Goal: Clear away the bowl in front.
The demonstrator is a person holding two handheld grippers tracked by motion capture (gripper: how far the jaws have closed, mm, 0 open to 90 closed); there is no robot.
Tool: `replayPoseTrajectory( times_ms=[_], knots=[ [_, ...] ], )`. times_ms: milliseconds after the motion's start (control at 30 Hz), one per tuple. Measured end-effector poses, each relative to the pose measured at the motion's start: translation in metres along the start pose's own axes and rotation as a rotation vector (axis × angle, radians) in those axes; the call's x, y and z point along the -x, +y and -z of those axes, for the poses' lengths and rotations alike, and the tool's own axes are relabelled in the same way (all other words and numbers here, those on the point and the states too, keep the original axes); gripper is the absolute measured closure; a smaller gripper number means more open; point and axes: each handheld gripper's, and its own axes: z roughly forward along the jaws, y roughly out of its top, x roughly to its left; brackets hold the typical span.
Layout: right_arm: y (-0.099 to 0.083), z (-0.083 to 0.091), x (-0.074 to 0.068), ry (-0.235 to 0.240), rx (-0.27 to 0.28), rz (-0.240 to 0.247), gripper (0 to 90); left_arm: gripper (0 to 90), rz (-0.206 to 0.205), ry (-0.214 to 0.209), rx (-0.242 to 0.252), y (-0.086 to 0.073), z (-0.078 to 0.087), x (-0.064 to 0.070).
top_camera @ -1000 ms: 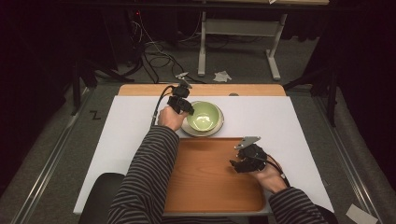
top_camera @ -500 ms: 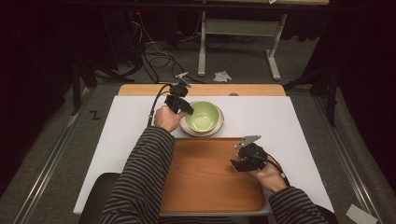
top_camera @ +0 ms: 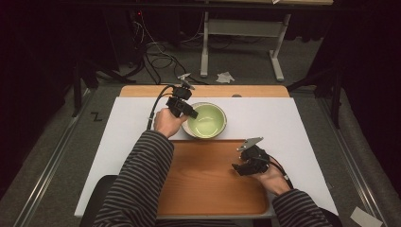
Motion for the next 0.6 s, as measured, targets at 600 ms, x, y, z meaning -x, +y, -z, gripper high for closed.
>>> replayPoseTrajectory(
  times_ms=[600],
  knots=[
    [0.001, 0.0, -0.002, 0.01, 0.02, 0.005, 40.2, 85.4, -0.015, -0.033, 0.005, -0.024, 0.014, 0.003]
  ],
)
